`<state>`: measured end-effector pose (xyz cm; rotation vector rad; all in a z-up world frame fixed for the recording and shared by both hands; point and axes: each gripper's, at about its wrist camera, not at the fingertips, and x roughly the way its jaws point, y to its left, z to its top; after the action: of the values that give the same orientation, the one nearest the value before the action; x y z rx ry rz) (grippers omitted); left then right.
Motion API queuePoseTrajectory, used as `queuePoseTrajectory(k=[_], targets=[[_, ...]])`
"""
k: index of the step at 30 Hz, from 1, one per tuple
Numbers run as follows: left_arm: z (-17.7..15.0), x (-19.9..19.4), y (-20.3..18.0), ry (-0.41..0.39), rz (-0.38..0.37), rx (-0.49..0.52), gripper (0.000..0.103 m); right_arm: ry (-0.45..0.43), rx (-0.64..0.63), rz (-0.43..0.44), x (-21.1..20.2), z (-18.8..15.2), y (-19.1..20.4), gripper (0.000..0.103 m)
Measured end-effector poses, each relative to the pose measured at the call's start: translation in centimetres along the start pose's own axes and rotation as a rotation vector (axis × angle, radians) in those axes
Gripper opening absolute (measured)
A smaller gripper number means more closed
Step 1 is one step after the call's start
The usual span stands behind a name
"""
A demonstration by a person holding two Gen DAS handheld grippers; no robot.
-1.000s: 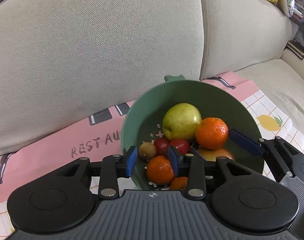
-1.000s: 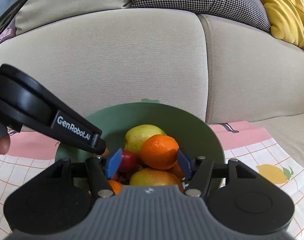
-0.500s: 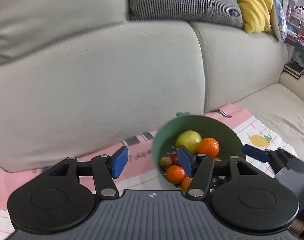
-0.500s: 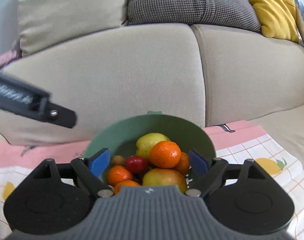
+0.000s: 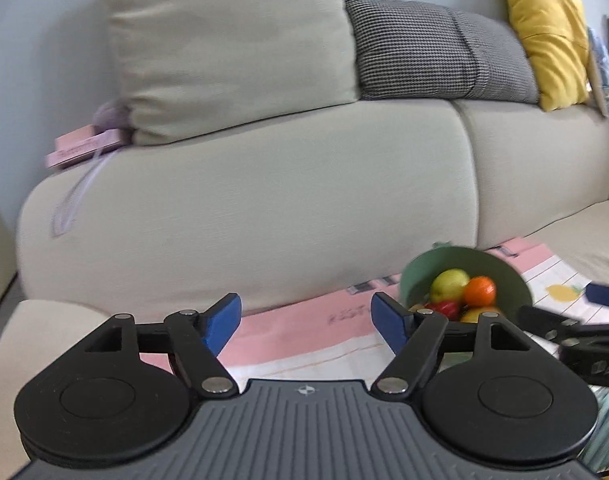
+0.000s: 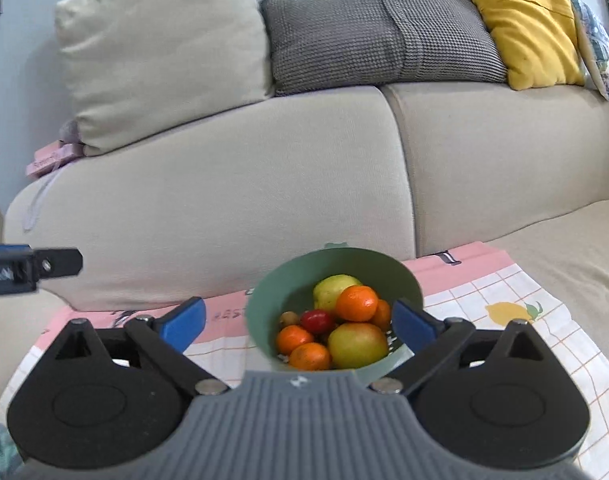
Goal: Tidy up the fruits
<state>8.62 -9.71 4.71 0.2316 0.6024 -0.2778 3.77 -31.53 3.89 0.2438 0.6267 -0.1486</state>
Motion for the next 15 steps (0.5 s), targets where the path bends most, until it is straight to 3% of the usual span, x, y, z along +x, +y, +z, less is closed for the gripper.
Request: queuePoseTrajectory(k=[9,15], targets=[[-3.9,-1.9,2.9,0.102,0.046,-0.079,0.089,0.045,-0.073,0.031,-3.0,-1.5,3.7,0.099],[-5.6,-2.9,3.7,0.126,0.057,-0.096,0.089,0.072,-0.113,0.010,-3.7,-2.8,5.6,0.099]])
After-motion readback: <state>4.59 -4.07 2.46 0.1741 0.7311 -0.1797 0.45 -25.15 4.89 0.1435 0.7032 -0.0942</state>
